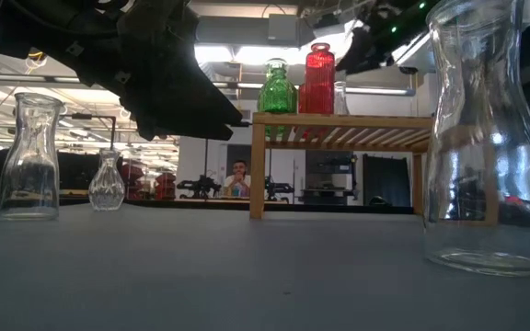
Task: Sort vases onto shelf
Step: Put the bottom center transparent vase on the shelf, aligned with the other transparent vase
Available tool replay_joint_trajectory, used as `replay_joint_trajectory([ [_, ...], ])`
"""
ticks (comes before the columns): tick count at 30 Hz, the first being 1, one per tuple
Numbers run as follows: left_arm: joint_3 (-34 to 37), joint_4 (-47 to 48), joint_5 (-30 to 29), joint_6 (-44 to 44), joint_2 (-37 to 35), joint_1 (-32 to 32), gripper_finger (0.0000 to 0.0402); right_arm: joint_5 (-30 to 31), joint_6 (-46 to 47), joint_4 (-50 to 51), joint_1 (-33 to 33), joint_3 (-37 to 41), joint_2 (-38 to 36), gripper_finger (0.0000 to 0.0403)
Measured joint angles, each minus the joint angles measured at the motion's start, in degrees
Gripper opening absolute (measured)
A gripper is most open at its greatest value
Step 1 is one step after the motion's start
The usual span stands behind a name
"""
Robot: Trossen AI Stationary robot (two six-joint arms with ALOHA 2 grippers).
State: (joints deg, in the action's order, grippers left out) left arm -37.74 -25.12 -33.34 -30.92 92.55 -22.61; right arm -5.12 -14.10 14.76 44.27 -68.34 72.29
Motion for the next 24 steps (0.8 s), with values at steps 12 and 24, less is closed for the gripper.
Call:
replay_joint_trajectory([
  [12,0.0,0.0,0.0,0.0,0.0,0.0,0.0176,-4.5,3.5,13.0,0.0,0.0,-15.1,0.0277],
  [24,0.0,0.0,0.0,0.0,0.0,0.0,0.0176,-12.1,7.8,26.9,0.0,0.0,-26.3,0.0278],
])
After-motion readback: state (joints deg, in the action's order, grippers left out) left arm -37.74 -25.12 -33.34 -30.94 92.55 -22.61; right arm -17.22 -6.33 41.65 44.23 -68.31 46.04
